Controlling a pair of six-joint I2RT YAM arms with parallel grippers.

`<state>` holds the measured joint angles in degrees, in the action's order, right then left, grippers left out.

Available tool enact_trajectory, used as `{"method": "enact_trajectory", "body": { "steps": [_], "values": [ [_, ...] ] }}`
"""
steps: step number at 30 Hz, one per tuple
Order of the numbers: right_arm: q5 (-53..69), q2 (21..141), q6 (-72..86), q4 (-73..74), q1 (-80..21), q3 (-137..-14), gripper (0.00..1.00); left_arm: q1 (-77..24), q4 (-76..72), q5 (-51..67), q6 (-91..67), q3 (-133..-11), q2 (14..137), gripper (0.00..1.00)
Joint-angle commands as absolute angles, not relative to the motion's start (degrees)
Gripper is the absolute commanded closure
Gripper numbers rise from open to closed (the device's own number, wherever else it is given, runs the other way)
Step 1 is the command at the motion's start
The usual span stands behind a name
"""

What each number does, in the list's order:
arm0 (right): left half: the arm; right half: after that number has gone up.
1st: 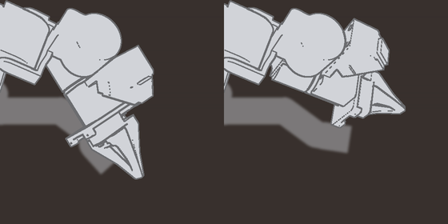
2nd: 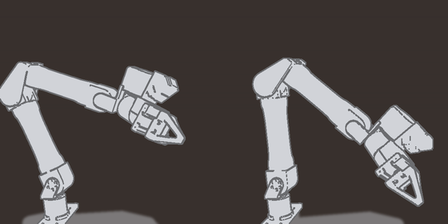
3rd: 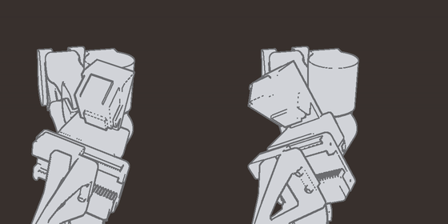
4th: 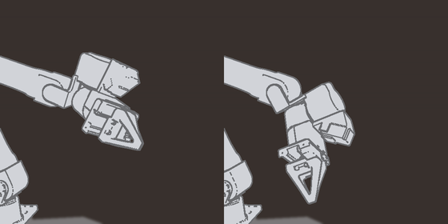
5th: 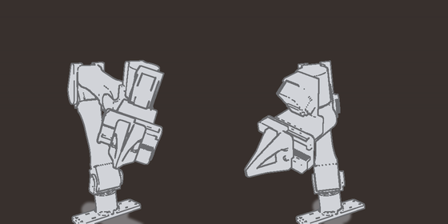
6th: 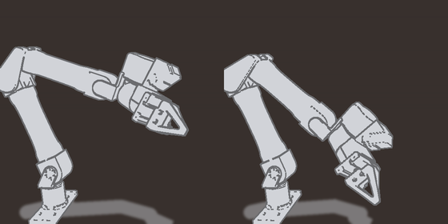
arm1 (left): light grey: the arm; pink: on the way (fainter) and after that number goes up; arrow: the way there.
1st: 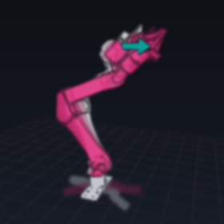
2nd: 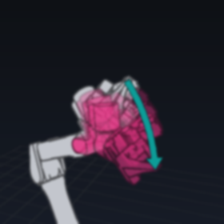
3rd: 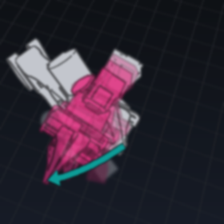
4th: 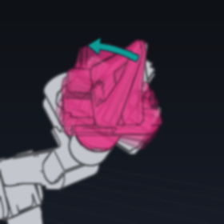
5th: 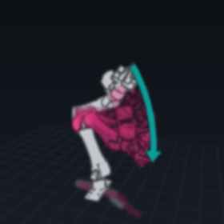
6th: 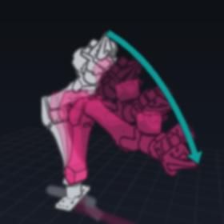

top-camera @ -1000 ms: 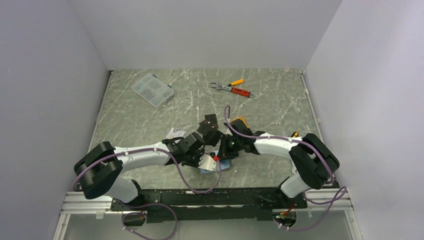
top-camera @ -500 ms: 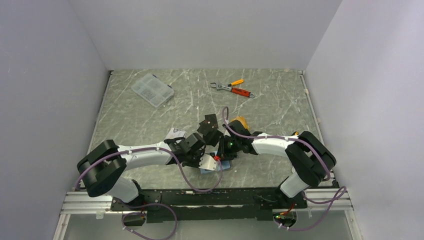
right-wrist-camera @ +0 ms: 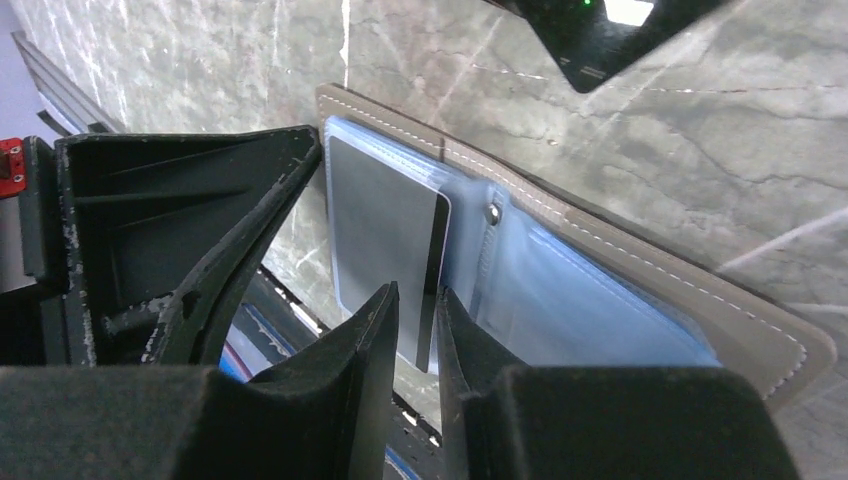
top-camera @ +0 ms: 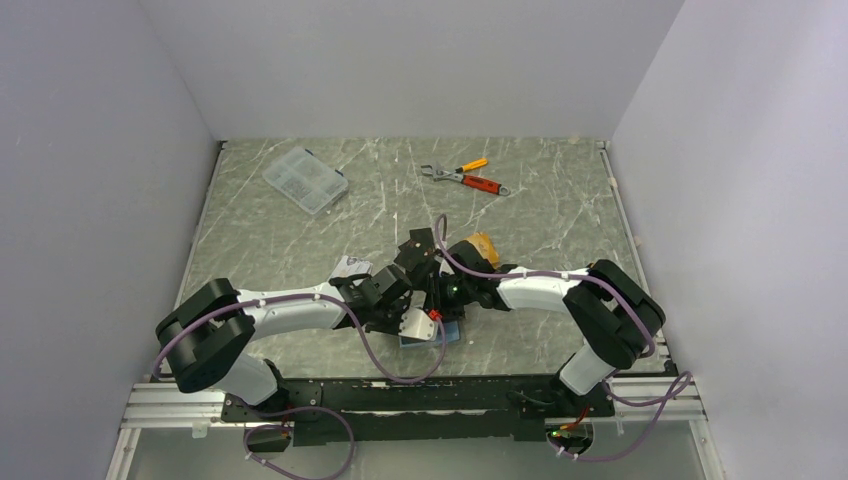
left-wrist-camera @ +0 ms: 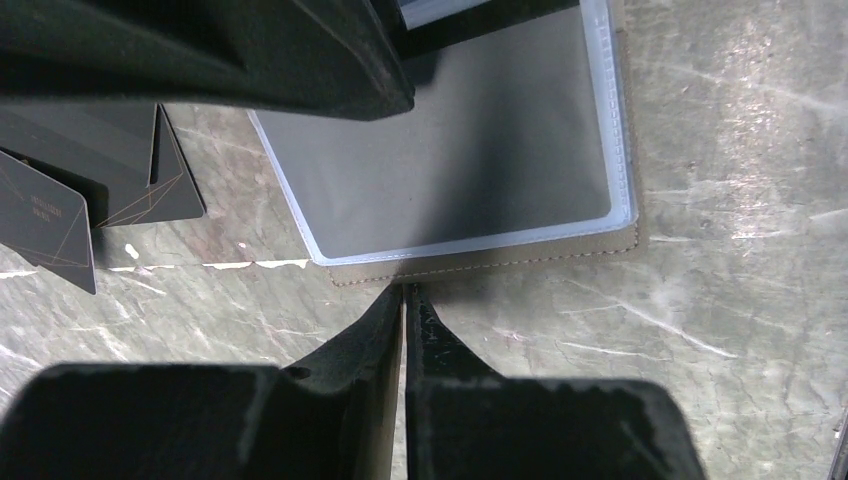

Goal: Put the credit cards into the card holder
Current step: Insert the credit card into the card holder.

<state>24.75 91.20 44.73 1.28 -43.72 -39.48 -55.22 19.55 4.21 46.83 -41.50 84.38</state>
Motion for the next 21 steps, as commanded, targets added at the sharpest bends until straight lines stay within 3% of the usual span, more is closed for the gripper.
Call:
{"method": "enact_trajectory", "body": {
  "steps": [1,8,10,16,21],
  "values": [
    [27.56,90.92,45.47,-2.23,-44.04,-42.22,0.75,-55.55,18.59,5.26,46.13,-41.85,85.33,0.89],
    [27.96,87.56,44.28,1.13,-41.83,-41.18,0.70,-55.55,18.47,4.72,46.31,-41.26,84.86,0.90],
    [27.87,86.33,44.18,1.38,-40.32,-39.46,0.72,-55.55,18.39,4.65,46.48,-40.97,84.69,0.90],
    [26.79,88.10,43.60,2.19,-39.82,-38.23,0.92,-55.56,18.51,4.28,46.45,-41.02,84.62,0.91],
    [25.33,89.45,43.00,3.34,-40.62,-39.08,0.89,-55.55,18.75,4.34,46.28,-41.39,84.59,0.92]
  ]
}}
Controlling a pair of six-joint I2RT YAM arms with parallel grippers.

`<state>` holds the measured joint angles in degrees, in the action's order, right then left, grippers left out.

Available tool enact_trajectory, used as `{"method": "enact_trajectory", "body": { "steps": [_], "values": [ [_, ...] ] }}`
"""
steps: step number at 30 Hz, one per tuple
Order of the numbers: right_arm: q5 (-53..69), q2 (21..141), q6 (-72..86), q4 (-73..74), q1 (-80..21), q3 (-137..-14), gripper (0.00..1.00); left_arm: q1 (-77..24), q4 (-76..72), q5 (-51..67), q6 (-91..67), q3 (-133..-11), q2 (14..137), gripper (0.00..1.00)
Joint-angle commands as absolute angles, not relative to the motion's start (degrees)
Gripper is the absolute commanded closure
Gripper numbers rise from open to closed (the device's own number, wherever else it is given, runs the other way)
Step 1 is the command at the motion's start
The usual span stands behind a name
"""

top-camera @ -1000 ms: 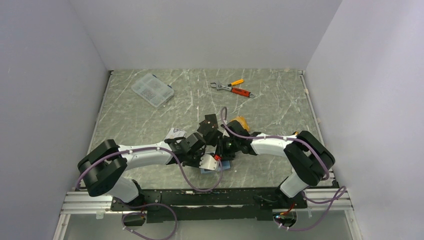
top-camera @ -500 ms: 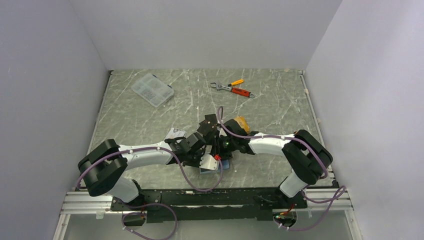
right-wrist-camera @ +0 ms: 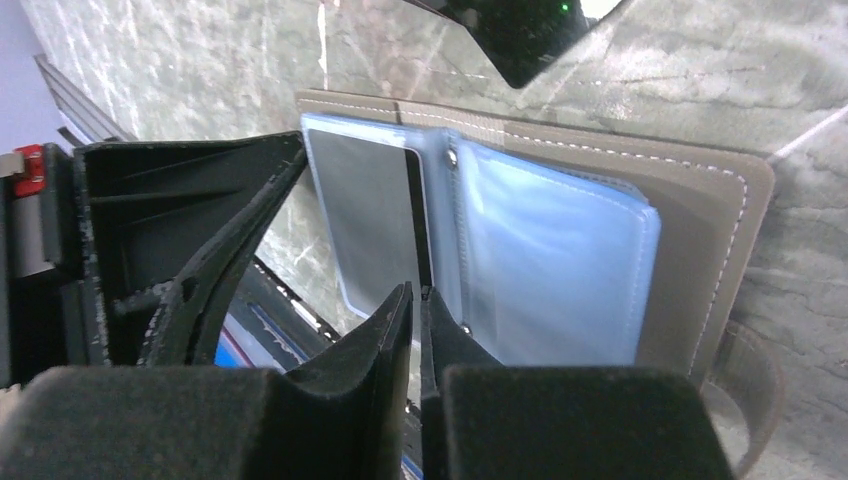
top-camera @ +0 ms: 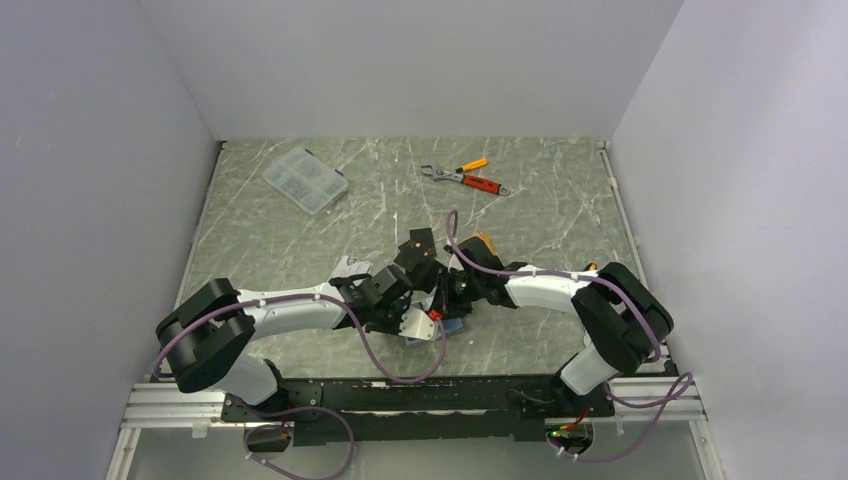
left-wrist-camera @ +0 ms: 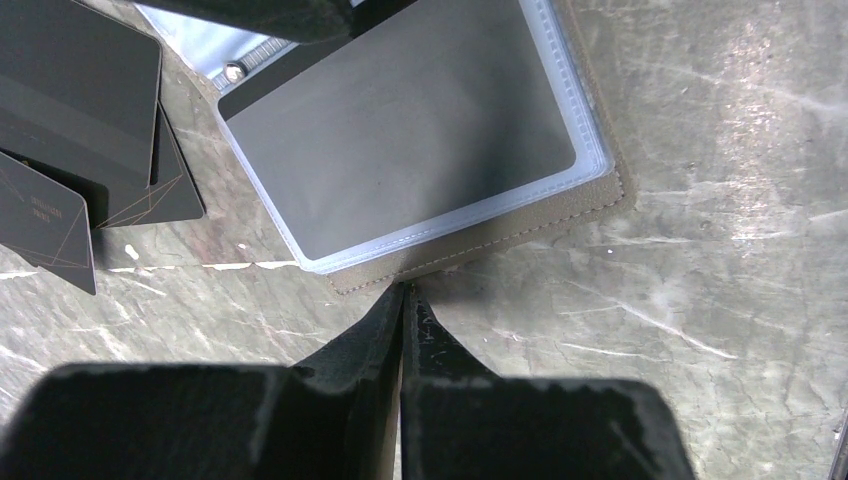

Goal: Put the credit cards into the card holder
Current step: Insert the credit card into the card holder, then pick up the credit card from the center of the board.

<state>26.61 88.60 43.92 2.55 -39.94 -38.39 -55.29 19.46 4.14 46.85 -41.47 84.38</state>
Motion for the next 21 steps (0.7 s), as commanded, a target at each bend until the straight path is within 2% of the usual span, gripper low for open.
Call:
{"method": "enact_trajectory", "body": {
  "steps": [1,6,21],
  "values": [
    [24.75,89.34,42.98,3.49,-40.66,-39.11,0.89,-55.55,18.71,4.31,46.39,-41.40,84.64,0.92],
    [22.33,90.35,42.52,5.20,-41.54,-40.19,1.00,-55.55,18.75,4.46,46.20,-41.61,85.03,0.92],
    [20.87,92.38,43.51,4.81,-46.26,-43.05,1.00,-55.55,18.90,4.83,46.30,-42.36,85.46,0.94]
  ]
}}
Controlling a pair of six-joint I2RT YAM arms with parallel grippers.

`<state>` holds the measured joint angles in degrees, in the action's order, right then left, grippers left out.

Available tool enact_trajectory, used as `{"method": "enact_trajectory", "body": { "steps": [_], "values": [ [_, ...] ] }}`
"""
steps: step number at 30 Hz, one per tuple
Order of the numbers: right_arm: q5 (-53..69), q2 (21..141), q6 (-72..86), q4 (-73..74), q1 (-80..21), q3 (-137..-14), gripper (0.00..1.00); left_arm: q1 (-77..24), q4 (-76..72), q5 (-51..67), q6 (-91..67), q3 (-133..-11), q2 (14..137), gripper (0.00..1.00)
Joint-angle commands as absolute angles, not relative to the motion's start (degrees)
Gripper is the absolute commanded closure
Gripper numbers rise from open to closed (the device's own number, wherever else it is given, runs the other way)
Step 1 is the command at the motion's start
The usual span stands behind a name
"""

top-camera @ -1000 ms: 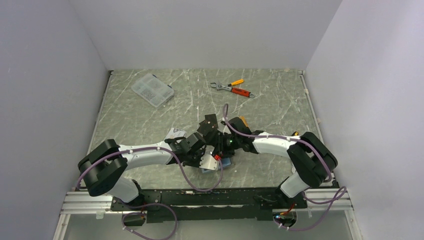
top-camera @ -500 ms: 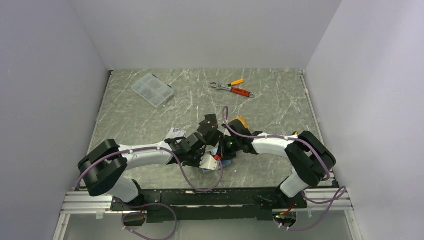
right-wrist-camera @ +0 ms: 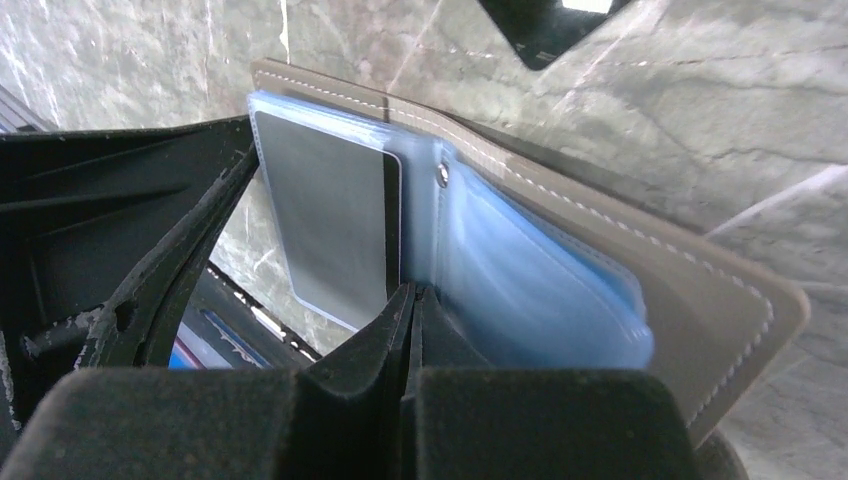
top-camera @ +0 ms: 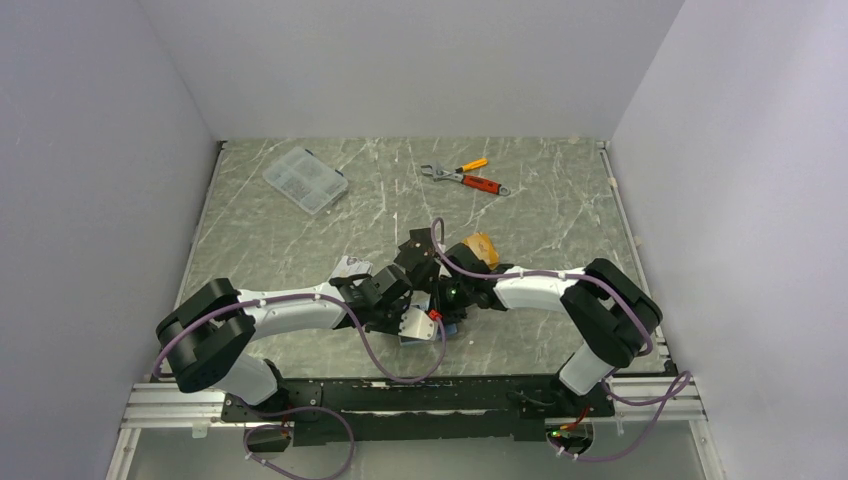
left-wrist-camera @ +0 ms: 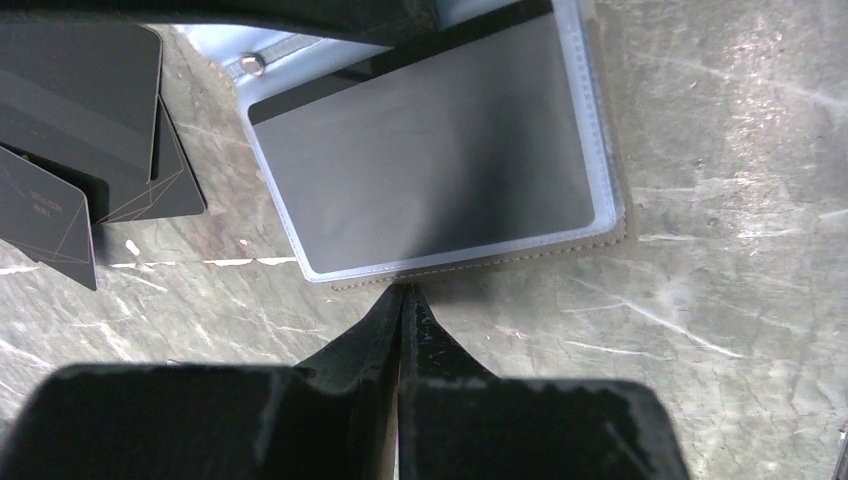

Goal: Put the credit cards into the card holder
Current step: Pick up the credit card from the center of the board.

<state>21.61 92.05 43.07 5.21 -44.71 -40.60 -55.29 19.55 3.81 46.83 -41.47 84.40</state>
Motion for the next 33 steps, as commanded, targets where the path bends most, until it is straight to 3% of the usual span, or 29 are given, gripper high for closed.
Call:
{"method": "enact_trajectory", "body": {
  "steps": [1,8,15,20,22,24,25,26,33],
  "values": [
    [20.91,92.07,43.57,4.87,-46.31,-43.09,1.00,-55.55,18.83,4.83,46.33,-42.43,85.33,0.94],
    [19.81,89.99,42.54,8.55,-46.32,-43.04,1.00,-55.57,20.57,5.31,46.43,-43.45,84.83,0.94],
    [19.71,85.59,40.73,12.09,-42.24,-43.80,0.73,-55.16,24.62,4.02,46.06,-44.88,81.89,0.91],
    [20.02,82.02,37.95,16.23,-36.77,-47.19,0.58,-53.56,28.55,2.61,46.60,-47.90,78.36,0.82],
    [20.28,80.52,36.98,17.50,-33.24,-48.69,0.52,-52.76,30.13,1.56,46.82,-49.85,77.07,0.63],
    [19.83,79.23,36.00,18.37,-29.59,-50.51,0.45,-51.81,31.76,0.33,47.66,-52.27,75.86,0.51],
    [19.42,78.98,35.50,18.68,-27.32,-51.67,0.42,-51.25,32.40,0.20,47.98,-53.80,75.41,0.23],
    [18.94,78.92,34.84,19.17,-25.67,-52.92,0.39,-50.81,32.98,-0.70,48.36,-55.44,75.07,0.03],
    [14.01,81.59,31.08,21.68,-18.77,-62.44,0.32,-41.58,35.99,-7.48,42.46,-73.21,80.90,0.01]
  ]
}}
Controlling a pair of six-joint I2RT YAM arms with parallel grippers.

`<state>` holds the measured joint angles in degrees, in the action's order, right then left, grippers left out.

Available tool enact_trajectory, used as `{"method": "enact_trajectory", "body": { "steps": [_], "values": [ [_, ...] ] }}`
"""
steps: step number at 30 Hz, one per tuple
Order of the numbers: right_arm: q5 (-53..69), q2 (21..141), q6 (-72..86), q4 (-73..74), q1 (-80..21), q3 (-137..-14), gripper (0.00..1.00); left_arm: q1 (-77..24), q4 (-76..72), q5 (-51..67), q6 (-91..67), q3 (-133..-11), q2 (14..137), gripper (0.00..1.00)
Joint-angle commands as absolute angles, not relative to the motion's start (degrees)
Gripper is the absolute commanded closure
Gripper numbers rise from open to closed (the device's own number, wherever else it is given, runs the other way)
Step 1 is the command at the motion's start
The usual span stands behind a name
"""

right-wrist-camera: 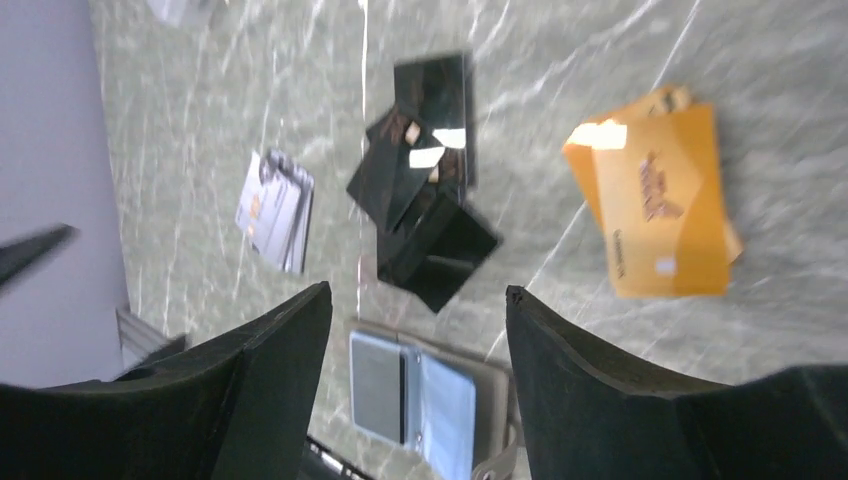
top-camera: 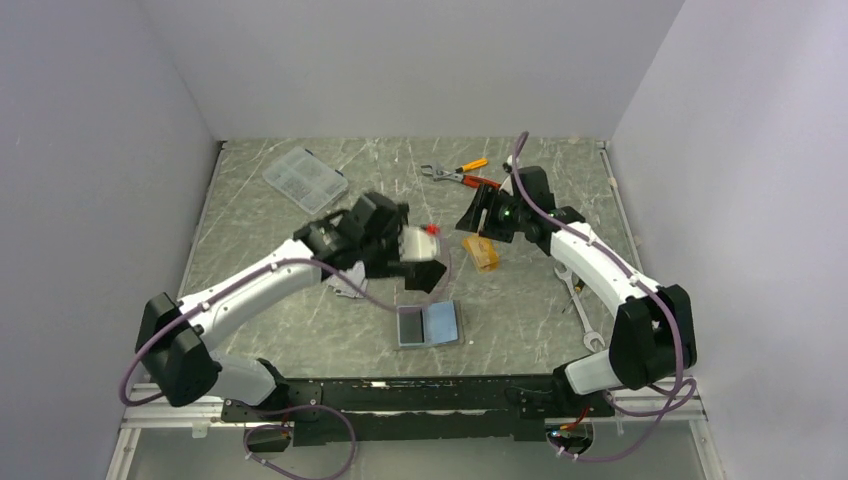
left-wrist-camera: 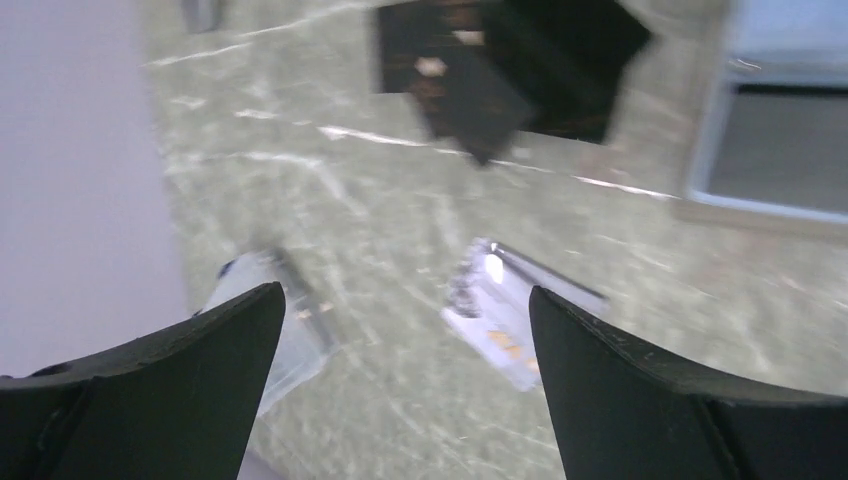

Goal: Put the credit cards into the card holder
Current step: Pick up the credit card from the center of the board.

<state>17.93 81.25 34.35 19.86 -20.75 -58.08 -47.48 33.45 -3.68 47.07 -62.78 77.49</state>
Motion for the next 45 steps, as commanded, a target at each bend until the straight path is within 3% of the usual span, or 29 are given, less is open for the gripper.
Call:
{"method": "enact_trajectory", "body": {
  "steps": [1,5,8,12,15,19,23,26,31,38,45],
  "values": [
    [13.31,81.57,30.91,21.24,-17.91,-62.70,0.31,-39.64,36.37,-7.76,40.54,-75.31,83.27,0.01],
    [12.01,81.69,30.38,19.41,-13.99,-62.11,0.21,-34.88,49.68,3.79,36.90,-88.24,95.27,0.01],
    [12.58,82.80,30.06,18.20,-10.55,-60.83,0.20,-32.72,46.98,15.53,30.61,-89.97,96.81,0.01],
    [14.07,85.44,30.60,15.35,-7.67,-58.04,0.22,-32.91,41.45,16.10,22.79,-93.07,98.67,0.01],
    [14.80,87.37,30.72,14.27,-7.09,-57.72,0.23,-34.31,40.73,8.52,21.71,-99.31,98.50,0.01],
    [15.28,89.29,30.60,13.41,-6.18,-58.54,0.22,-32.98,28.98,1.42,11.78,-94.45,95.98,0.01],
    [16.56,90.46,31.54,11.08,-4.96,-58.03,0.21,-28.93,29.05,21.00,12.85,-95.49,99.10,0.01],
    [16.83,91.89,31.04,9.28,-4.82,-57.66,0.23,-30.98,28.24,19.56,12.84,-96.32,102.20,0.01],
    [16.26,95.09,30.56,6.12,-4.83,-56.80,0.24,-31.54,26.59,26.63,3.61,-97.80,109.63,0.03],
    [18.45,99.69,30.63,3.07,-3.70,-57.73,0.21,-31.35,15.10,31.87,-5.53,-91.15,111.37,0.01],
    [20.20,100.96,30.77,0.90,-2.97,-55.43,0.20,-31.31,17.46,33.79,-9.49,-94.79,117.80,0.01]
  ]
}}
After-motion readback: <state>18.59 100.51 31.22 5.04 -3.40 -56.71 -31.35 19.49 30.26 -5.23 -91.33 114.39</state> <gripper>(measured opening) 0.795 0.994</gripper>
